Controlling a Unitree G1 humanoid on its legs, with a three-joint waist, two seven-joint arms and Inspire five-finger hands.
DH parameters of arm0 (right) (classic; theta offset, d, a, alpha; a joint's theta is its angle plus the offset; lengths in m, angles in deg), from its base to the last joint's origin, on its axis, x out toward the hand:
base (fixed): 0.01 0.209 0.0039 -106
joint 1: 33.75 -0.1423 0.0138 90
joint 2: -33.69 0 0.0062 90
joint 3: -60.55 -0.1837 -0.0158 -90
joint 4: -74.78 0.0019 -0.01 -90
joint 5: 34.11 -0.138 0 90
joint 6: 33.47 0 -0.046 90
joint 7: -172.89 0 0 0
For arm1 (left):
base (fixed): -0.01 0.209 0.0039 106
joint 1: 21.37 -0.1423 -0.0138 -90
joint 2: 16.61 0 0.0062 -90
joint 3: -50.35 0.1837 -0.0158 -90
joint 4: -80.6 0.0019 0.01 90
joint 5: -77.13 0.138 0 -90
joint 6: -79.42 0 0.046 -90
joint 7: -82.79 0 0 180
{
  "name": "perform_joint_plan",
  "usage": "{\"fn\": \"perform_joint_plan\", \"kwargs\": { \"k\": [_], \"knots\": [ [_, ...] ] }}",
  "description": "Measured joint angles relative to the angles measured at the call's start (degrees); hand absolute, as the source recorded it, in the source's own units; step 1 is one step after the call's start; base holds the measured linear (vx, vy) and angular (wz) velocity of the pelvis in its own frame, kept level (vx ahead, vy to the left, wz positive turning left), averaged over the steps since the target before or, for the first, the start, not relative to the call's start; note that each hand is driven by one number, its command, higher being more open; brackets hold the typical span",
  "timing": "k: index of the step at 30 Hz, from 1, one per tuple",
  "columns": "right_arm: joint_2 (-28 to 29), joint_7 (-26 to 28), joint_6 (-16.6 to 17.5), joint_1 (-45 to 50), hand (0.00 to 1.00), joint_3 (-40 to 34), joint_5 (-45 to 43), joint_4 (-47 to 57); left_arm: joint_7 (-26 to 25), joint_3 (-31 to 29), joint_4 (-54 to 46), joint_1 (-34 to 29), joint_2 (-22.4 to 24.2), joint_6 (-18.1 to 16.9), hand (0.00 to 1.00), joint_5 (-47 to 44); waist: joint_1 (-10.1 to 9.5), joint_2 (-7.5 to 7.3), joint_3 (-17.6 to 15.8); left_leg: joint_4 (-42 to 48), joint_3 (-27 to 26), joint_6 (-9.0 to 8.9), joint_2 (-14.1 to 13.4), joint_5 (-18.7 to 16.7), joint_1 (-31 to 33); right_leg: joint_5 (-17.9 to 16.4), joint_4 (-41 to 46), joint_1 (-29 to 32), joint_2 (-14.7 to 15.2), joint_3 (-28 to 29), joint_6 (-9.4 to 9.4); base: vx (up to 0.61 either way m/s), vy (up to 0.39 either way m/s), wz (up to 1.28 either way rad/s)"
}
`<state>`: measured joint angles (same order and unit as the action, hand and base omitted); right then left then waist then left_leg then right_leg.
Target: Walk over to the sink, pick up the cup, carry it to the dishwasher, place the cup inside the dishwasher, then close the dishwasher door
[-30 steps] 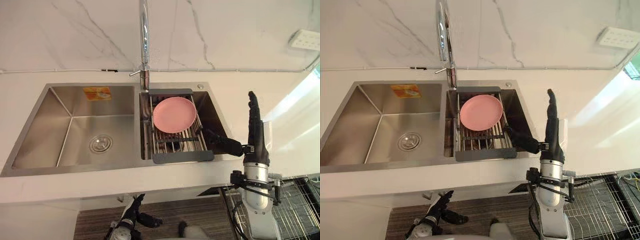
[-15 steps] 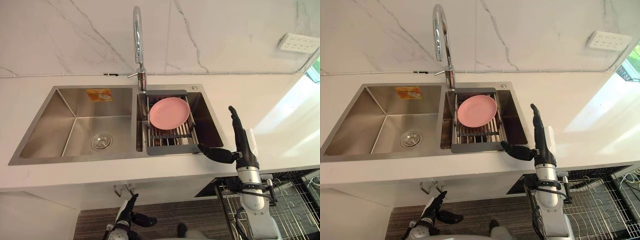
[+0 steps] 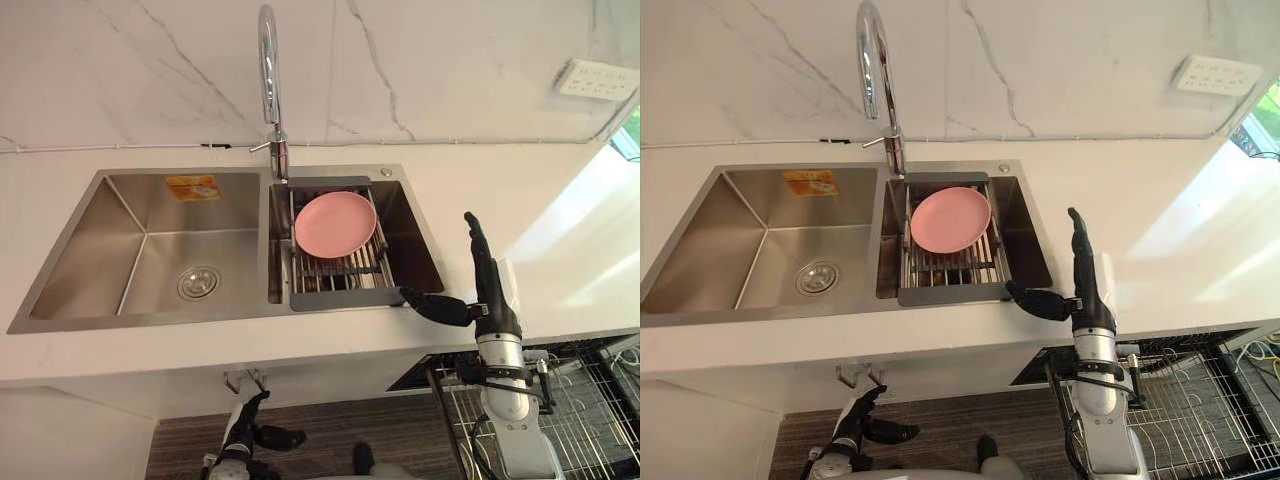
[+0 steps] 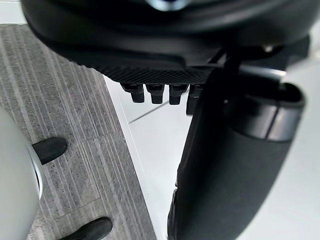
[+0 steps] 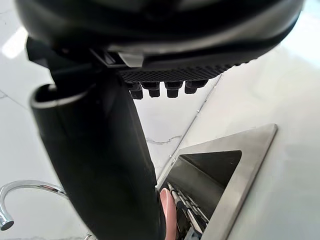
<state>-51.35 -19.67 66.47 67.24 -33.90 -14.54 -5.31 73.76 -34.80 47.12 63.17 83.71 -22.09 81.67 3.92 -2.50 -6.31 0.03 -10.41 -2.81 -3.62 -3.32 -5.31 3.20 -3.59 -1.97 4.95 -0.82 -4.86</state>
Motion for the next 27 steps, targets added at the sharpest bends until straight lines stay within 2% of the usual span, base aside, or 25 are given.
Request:
{"fn": "perform_joint_plan", "kwargs": {
  "k": [6,14,19,27],
  "knots": [
    [-3.1,-0.4,-0.4,-2.0,1.00,-0.8,0.9,0.0,-0.4,0.0,0.0,-0.8,-0.3,0.0,1.00,-0.6,-1.24,1.12,0.7,0.0,1.7,-0.02,0.2,0.0,0.3,0.0,0.0,-0.4,0.0,-1.6,-0.10,-0.01,-0.018,0.12],
    [-11.2,1.6,-0.2,-7.4,1.00,1.6,0.9,-1.4,-0.4,0.0,-0.1,-1.0,-0.4,0.0,1.00,-1.4,-1.70,1.10,0.7,0.0,2.8,0.13,0.5,0.4,0.7,0.0,0.0,-0.7,0.2,-2.8,-0.10,-0.04,-0.014,0.08],
    [-16.4,3.9,-0.1,-11.9,1.00,5.3,3.6,-8.2,-0.3,0.0,-0.2,-1.0,-0.4,-0.1,1.00,-1.4,-1.84,1.01,0.6,-1.1,3.6,0.21,0.6,1.1,0.8,0.0,0.0,-0.4,0.3,-3.4,-0.10,-0.03,-0.016,0.07],
    [-21.8,5.9,0.0,-18.7,1.00,11.6,8.4,-14.6,0.6,0.0,-0.6,-1.0,-0.5,-0.1,1.00,-1.3,-2.04,0.91,0.5,-1.8,4.4,0.20,0.9,1.5,1.2,0.0,0.0,0.0,0.2,-4.2,-0.09,-0.01,-0.011,0.05]
  ]
}}
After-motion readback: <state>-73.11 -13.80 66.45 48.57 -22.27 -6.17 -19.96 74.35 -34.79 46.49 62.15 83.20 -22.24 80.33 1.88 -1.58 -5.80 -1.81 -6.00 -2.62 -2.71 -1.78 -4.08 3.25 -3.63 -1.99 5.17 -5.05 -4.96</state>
